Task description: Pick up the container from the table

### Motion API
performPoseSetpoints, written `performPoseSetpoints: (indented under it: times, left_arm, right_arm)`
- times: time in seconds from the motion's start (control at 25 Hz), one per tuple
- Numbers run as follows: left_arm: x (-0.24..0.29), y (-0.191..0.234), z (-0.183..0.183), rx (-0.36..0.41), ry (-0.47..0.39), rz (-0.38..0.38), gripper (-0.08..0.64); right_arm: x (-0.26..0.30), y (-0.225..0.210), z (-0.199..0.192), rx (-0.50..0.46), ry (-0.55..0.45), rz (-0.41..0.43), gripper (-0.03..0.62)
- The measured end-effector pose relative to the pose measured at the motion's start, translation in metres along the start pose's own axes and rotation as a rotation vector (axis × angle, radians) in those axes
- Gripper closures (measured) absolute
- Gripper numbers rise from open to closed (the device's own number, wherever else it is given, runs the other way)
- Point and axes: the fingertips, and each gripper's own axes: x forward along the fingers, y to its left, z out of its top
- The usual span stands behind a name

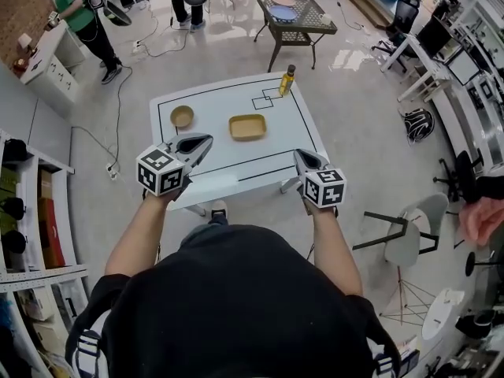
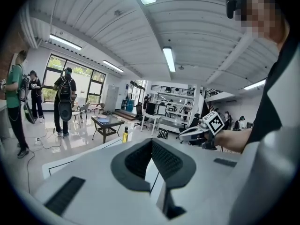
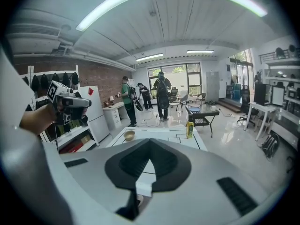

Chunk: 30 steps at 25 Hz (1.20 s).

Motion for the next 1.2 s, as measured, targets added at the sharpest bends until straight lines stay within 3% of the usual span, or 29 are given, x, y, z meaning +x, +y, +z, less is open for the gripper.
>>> performPoseSetpoints:
  times: [0.84,1.2]
  left_arm:
    - [0.045,0.099,-0.007,-0.055,0.067,-0.02,0.552]
    - [0.053,0.142,-0.019,-0.095,0.087,-0.018,0.552]
  right_arm:
    - [0.104,-0.025,0.016,0.038,0.075,0.01,0.588]
    - [0.156,-0.015,0.015,0.02,0.14,0.043,0.588]
